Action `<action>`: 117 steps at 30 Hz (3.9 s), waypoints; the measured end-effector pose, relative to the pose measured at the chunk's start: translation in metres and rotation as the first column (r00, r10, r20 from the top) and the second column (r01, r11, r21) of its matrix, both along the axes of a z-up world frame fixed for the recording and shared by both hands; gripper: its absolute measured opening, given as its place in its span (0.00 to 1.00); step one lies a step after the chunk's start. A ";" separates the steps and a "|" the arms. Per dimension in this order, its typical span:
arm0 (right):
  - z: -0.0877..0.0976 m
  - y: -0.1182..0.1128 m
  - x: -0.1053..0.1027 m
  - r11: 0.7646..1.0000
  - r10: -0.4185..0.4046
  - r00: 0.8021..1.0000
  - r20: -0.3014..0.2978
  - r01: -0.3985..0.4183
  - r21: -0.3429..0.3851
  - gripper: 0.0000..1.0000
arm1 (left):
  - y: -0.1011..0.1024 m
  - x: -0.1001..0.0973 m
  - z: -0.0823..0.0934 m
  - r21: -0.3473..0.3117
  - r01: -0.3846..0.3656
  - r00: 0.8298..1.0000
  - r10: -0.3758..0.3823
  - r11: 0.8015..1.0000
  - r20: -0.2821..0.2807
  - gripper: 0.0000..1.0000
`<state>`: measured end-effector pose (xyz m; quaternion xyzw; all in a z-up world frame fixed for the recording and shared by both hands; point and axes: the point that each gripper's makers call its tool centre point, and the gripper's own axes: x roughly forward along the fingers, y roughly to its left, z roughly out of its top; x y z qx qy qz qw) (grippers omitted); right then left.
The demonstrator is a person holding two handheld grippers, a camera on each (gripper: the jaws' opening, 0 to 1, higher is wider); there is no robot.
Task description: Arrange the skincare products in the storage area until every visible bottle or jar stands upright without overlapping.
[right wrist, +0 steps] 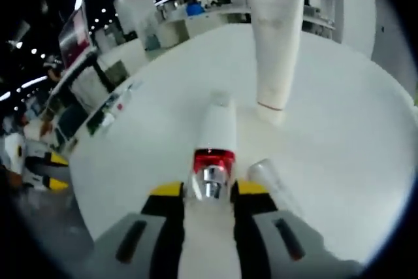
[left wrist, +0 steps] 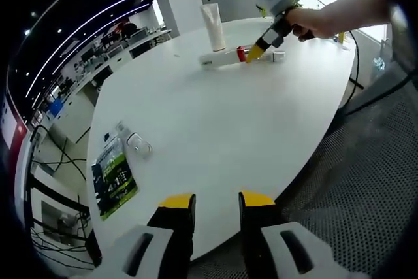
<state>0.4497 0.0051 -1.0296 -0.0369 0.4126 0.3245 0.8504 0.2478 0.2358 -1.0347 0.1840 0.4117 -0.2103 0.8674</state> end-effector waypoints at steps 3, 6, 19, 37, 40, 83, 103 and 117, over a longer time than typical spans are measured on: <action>0.011 -0.006 -0.004 0.999 0.041 0.999 -0.021 -0.042 -0.034 0.26 | 0.000 0.000 0.000 0.002 0.002 1.000 -0.002 1.000 -0.003 0.27; 0.024 -0.008 -0.011 0.997 0.072 0.996 -0.061 -0.073 -0.027 0.25 | 0.000 -0.001 -0.001 0.004 0.003 1.000 -0.003 1.000 -0.006 0.27; 0.054 -0.014 -0.036 0.985 0.157 0.980 -0.124 -0.165 -0.058 0.25 | -0.007 0.000 0.003 0.001 0.022 1.000 -0.022 1.000 0.008 0.27; 0.087 -0.003 -0.053 0.985 0.169 0.985 -0.031 -0.170 -0.021 0.25 | -0.020 -0.004 0.009 -0.047 0.053 0.999 -0.053 0.997 0.002 0.29; 0.093 0.006 -0.055 0.980 0.198 0.980 -0.008 -0.198 -0.032 0.25 | -0.026 -0.004 0.012 -0.067 0.072 0.997 -0.072 0.995 0.004 0.30; 0.104 0.099 -0.078 0.872 0.360 0.925 -0.117 -0.379 -0.309 0.24 | -0.055 0.002 0.049 -0.205 0.179 0.977 -0.148 0.962 0.156 0.33; 0.094 0.114 -0.081 0.912 0.286 0.946 -0.150 -0.317 -0.261 0.26 | -0.058 0.002 0.052 -0.196 0.205 0.967 -0.168 0.959 0.189 0.33; 0.095 0.118 -0.078 0.909 0.305 0.946 -0.108 -0.323 -0.262 0.27 | -0.059 -0.001 0.047 -0.170 0.226 0.964 -0.195 0.959 0.181 0.33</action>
